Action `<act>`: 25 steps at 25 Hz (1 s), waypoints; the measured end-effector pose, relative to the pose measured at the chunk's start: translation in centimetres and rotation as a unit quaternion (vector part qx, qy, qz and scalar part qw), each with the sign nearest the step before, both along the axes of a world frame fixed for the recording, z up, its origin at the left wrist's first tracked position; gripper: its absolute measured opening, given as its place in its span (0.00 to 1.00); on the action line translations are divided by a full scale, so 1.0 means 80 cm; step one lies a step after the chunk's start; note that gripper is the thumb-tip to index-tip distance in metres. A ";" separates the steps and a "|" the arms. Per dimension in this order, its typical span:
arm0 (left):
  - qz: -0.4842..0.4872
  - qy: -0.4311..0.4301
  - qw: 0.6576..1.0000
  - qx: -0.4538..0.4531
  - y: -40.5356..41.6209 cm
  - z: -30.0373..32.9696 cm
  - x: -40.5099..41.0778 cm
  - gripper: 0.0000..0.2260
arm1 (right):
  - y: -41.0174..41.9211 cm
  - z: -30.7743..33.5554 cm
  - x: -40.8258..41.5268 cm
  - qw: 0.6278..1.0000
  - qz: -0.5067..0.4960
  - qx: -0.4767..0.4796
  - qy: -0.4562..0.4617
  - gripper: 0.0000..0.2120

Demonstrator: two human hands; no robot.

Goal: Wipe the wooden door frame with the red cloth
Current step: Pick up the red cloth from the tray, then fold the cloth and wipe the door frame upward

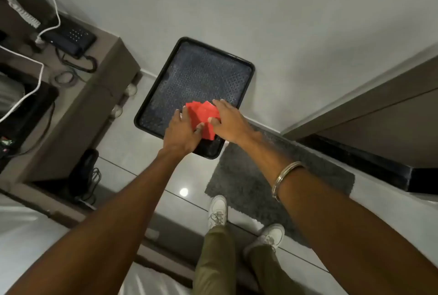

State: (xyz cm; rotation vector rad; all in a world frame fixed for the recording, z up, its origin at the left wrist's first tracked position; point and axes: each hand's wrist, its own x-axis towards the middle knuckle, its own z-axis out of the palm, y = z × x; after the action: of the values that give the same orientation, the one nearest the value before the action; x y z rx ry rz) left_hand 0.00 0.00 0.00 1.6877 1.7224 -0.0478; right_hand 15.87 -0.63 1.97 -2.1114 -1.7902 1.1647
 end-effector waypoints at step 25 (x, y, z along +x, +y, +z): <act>0.142 -0.555 0.805 -0.154 0.011 0.263 0.187 0.23 | -0.060 0.256 0.156 0.816 -0.385 0.188 0.388 0.14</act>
State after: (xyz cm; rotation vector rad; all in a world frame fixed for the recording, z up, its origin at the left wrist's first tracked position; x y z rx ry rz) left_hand 14.98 0.91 21.05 0.8428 0.9344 0.6437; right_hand 28.33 -5.40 22.45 -1.4988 -0.6139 1.0557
